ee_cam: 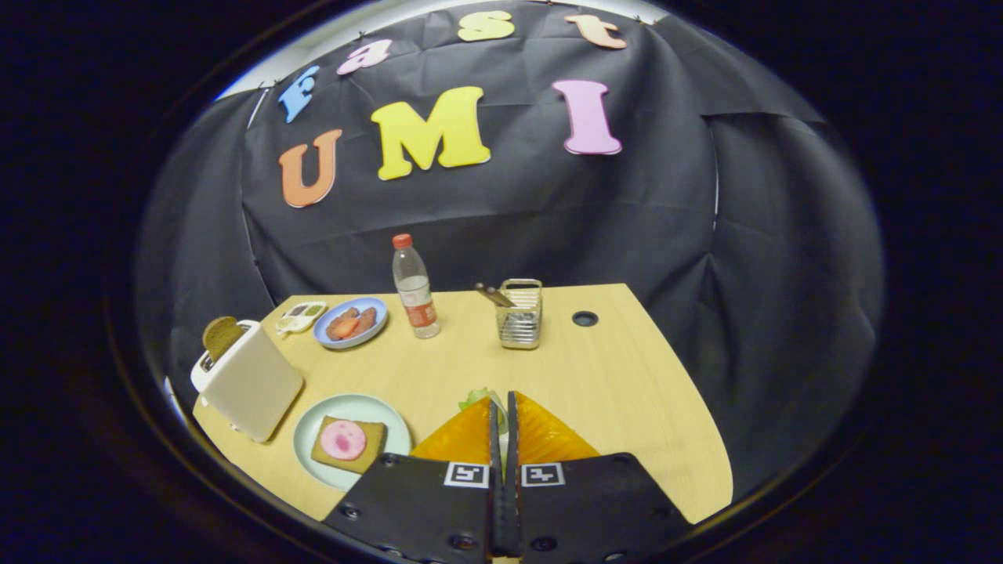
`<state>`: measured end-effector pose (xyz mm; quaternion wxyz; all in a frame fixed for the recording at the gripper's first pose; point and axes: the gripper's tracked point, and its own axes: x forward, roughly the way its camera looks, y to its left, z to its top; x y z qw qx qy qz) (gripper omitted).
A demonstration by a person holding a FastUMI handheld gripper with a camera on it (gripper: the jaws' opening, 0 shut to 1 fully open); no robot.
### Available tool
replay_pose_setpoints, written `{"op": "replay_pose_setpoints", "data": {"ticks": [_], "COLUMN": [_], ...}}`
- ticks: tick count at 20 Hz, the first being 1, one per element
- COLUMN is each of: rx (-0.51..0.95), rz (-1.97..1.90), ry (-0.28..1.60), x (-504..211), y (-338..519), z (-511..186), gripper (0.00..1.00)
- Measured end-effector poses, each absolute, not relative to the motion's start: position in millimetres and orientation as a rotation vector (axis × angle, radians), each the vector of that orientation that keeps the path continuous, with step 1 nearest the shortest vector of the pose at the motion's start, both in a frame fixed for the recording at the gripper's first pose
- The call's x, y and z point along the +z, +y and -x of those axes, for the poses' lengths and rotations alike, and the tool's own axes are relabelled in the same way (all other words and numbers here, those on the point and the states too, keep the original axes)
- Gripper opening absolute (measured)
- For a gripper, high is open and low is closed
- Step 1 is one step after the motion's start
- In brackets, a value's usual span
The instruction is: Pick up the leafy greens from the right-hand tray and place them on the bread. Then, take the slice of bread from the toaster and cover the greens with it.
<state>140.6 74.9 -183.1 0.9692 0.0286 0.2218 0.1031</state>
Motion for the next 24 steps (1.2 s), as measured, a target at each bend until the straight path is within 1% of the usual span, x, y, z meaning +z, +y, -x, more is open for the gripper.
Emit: {"op": "replay_pose_setpoints", "data": {"ticks": [6,9,14,17,20,24], "rx": [0.292,0.356,0.435,0.444,0.442,0.371], "rz": [-0.065,-0.093,-0.136,-0.179,-0.200,-0.199], "ry": [0.439,0.462,0.510,0.549,0.573,0.609], "x": [-158,-161,-174,-189,-206,-232], "y": [178,241,320,341,343,320], "z": [-124,-111,-94,-90,-95,-113], "gripper": [0.01,0.01,0.01,0.01,0.01,0.01]}}
